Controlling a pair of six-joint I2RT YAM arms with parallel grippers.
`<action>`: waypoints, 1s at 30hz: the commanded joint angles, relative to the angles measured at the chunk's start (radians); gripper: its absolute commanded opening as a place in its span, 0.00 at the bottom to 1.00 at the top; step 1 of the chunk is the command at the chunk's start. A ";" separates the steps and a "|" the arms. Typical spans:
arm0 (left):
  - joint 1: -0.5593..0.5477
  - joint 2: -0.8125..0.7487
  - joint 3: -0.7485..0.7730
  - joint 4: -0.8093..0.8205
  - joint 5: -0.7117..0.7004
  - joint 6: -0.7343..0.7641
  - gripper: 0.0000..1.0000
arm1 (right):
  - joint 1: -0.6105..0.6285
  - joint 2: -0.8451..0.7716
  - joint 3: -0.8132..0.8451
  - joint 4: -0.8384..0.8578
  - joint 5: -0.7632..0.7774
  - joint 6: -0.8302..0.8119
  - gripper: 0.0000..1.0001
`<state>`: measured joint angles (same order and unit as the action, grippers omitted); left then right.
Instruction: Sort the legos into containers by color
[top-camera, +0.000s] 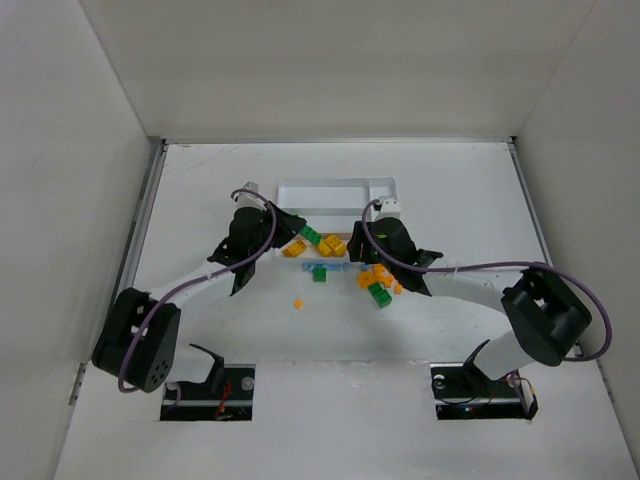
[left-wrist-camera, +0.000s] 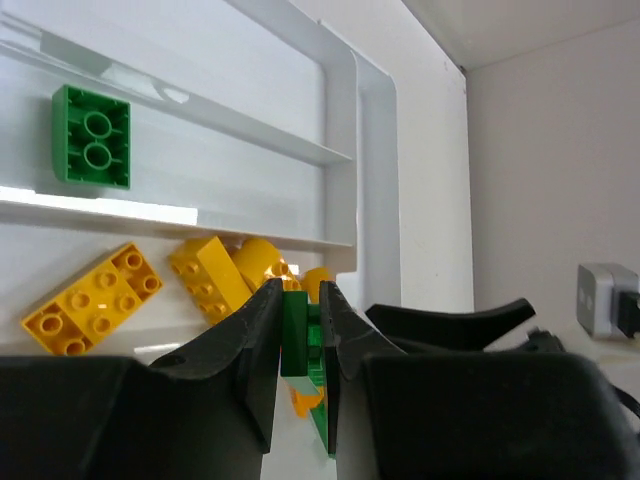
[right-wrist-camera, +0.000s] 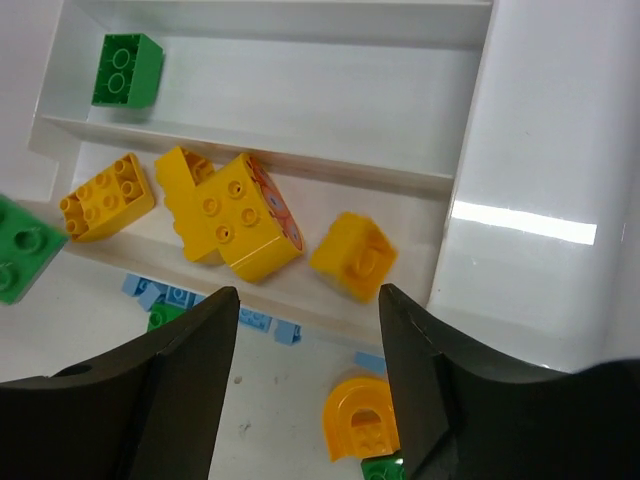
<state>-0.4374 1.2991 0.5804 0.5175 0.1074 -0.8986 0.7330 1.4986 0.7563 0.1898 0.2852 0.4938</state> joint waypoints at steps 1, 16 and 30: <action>0.015 0.052 0.074 0.088 -0.037 0.027 0.09 | -0.010 -0.032 -0.001 0.071 0.028 -0.001 0.65; 0.016 0.405 0.240 0.229 -0.178 -0.003 0.09 | -0.017 -0.199 -0.149 0.149 0.049 0.032 0.41; -0.011 0.444 0.228 0.269 -0.270 -0.007 0.36 | 0.026 -0.199 -0.138 0.142 0.086 -0.004 0.51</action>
<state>-0.4435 1.7866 0.7994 0.7265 -0.1257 -0.9131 0.7486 1.3140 0.6060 0.2783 0.3462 0.5087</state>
